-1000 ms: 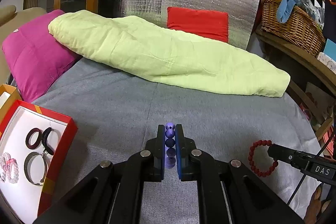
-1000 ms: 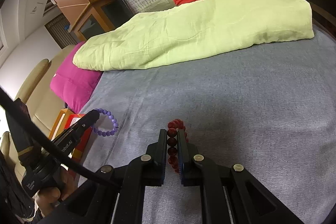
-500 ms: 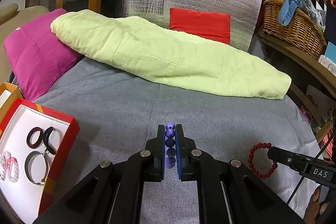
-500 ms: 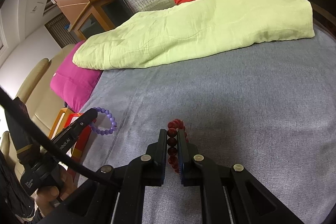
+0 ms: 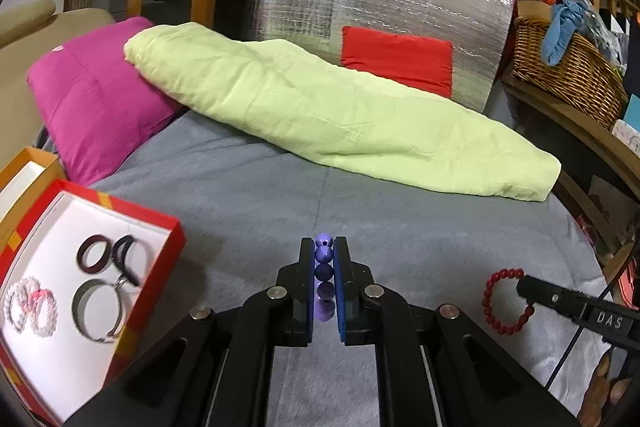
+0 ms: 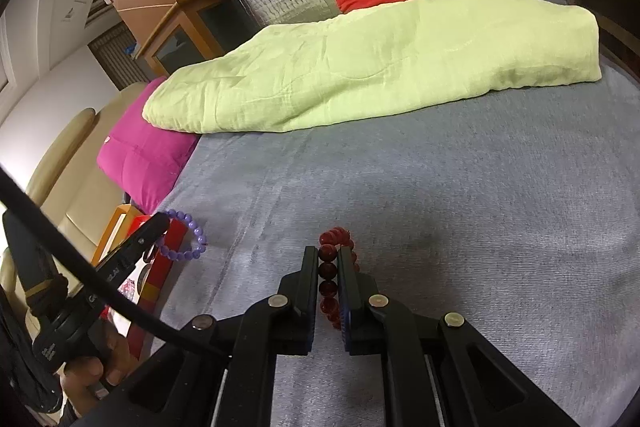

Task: Organize jewelry
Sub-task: 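Lift the purple bracelet with the left tool while the right tool lifts the red bracelet, then carry both bead bracelets over the red box and open both tools inside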

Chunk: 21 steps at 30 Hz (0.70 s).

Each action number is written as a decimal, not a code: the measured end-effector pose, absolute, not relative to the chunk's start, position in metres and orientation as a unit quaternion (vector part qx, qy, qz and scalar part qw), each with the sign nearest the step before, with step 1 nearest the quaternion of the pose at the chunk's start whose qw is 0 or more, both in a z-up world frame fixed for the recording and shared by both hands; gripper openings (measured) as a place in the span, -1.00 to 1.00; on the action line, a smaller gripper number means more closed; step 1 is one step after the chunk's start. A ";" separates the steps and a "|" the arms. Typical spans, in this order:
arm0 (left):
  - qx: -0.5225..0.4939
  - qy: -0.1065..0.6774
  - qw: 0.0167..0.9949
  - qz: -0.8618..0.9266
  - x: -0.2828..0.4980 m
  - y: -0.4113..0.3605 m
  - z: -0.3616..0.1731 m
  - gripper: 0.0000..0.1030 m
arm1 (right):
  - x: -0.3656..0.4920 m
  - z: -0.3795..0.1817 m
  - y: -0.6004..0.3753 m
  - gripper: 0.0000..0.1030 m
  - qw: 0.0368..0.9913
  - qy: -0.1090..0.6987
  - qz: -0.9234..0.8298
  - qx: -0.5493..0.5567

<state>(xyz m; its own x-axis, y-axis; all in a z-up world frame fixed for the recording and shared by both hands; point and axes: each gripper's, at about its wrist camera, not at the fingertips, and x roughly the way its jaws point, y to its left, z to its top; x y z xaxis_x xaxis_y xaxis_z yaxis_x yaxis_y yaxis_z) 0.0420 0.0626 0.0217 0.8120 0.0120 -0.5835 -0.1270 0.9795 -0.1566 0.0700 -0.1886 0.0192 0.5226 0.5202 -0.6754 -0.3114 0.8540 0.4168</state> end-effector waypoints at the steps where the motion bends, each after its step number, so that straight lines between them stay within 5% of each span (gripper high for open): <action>1: -0.097 0.306 0.946 0.040 0.039 0.065 0.021 -0.82 | 0.068 0.022 -0.186 -0.81 0.868 0.422 0.238 0.114; 21: -0.113 0.290 0.945 0.099 -0.052 0.124 0.033 -0.82 | 0.012 0.035 -0.131 -0.81 0.860 0.429 0.264 0.074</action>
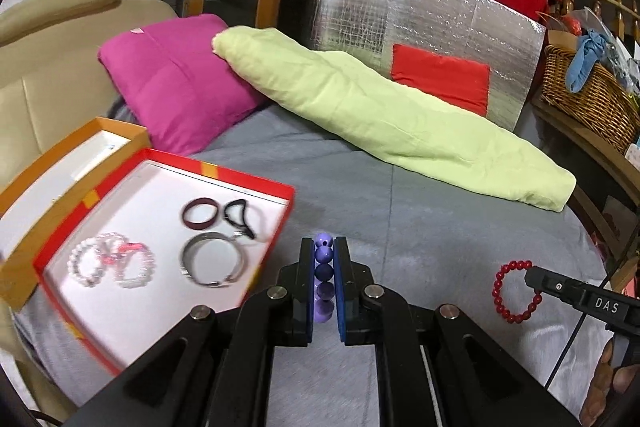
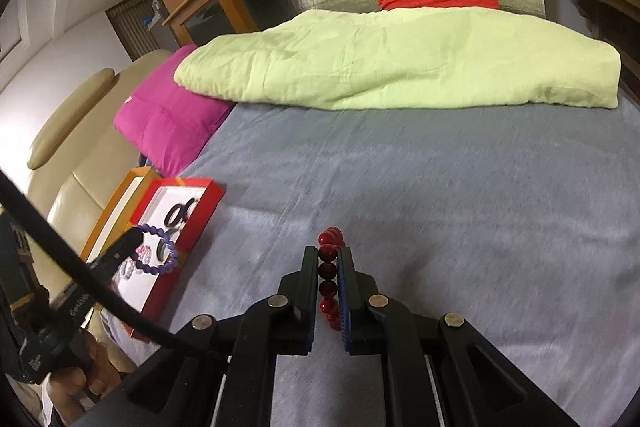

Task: Organize jewelry
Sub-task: 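Carry both bead bracelets over the red box and open both tools inside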

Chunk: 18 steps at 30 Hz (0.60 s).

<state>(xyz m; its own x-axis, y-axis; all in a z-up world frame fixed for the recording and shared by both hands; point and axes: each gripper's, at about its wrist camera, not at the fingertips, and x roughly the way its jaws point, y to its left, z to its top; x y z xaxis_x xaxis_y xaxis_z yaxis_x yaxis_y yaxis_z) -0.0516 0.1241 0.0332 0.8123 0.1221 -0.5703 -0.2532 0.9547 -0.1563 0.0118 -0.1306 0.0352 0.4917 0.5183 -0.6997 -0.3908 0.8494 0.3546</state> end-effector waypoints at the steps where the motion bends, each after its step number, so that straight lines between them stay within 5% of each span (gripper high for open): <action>1: -0.111 0.290 0.945 0.100 -0.056 0.127 0.034 -0.82 | 0.007 0.034 -0.128 -0.81 0.859 0.431 0.264 0.072; 18: -0.159 0.295 0.927 0.166 -0.104 0.231 0.049 -0.82 | -0.031 0.053 -0.062 -0.81 0.841 0.436 0.315 0.053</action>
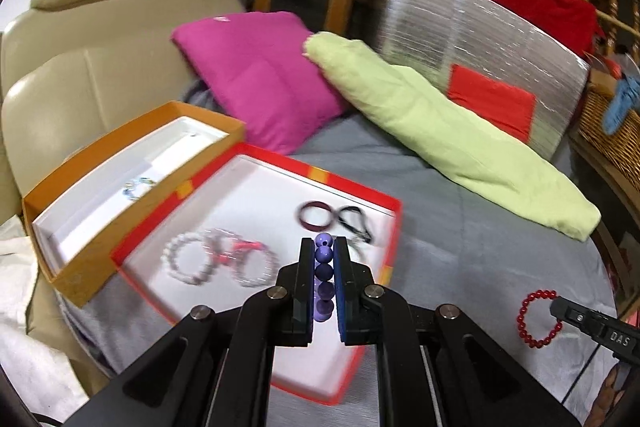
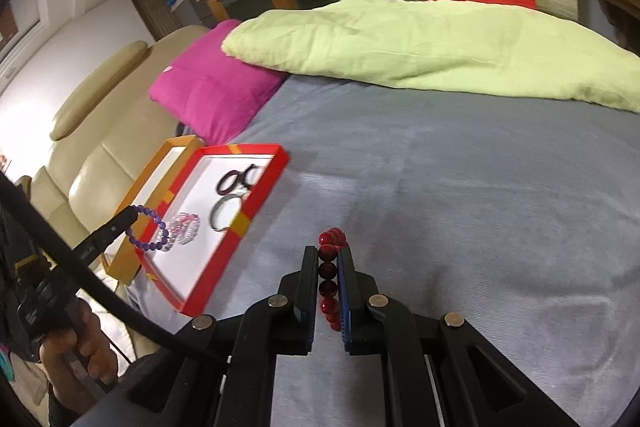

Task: Organize jewelry
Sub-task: 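Carry both bead bracelets over the red box and open both tools inside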

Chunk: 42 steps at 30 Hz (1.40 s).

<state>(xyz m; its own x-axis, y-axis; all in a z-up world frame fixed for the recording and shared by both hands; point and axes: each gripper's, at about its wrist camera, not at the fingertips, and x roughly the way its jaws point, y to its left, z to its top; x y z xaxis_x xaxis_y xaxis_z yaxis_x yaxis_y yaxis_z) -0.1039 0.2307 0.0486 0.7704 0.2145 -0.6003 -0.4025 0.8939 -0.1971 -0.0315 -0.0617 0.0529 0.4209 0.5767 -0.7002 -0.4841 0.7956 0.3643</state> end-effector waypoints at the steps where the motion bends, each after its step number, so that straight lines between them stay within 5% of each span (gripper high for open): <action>1: -0.163 0.297 0.926 0.170 -0.104 0.238 0.048 -0.82 | -0.031 0.054 -0.058 -0.81 0.840 0.436 0.318 0.052; 18: -0.176 0.325 0.918 0.141 -0.083 0.297 0.038 -0.82 | -0.029 0.072 0.078 -0.81 0.798 0.437 0.414 0.024; 42: -0.193 0.404 0.894 0.010 0.005 0.340 -0.013 -0.82 | -0.036 0.001 0.158 -0.81 0.735 0.514 0.442 -0.002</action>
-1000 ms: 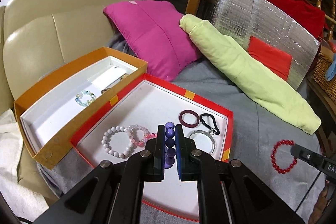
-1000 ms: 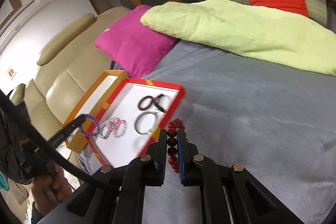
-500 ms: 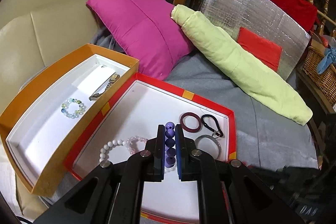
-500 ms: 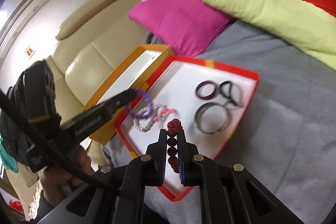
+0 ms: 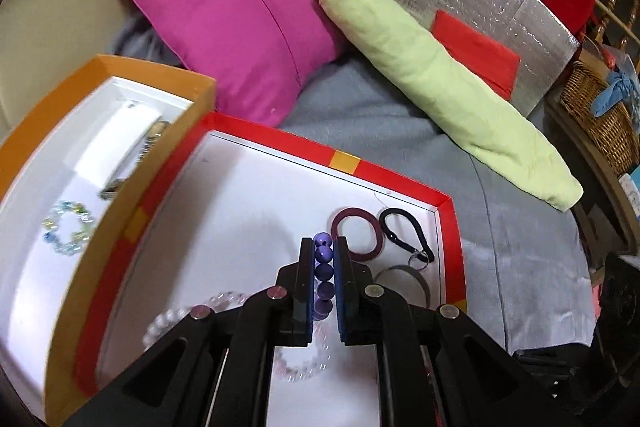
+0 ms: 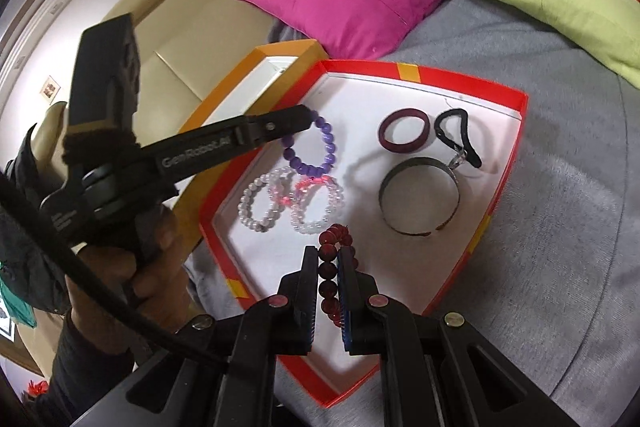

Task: Organize jewelry
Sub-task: 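Carry both bead bracelets over the red box and open both tools inside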

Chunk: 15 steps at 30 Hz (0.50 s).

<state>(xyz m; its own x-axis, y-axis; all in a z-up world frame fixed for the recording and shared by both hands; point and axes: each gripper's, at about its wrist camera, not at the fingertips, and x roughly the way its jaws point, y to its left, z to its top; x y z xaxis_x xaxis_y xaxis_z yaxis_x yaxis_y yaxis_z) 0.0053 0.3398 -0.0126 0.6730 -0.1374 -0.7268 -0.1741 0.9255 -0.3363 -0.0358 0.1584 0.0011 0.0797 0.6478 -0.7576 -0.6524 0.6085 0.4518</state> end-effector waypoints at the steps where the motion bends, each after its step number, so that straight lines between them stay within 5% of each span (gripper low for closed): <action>1: -0.195 0.407 0.892 0.007 0.009 0.340 -0.015 -0.82 | -0.034 -0.001 0.158 -0.81 0.734 0.516 0.441 -0.002; 15: -0.136 0.445 0.884 0.039 0.032 0.341 -0.041 -0.82 | -0.018 -0.015 0.164 -0.81 0.737 0.524 0.427 -0.019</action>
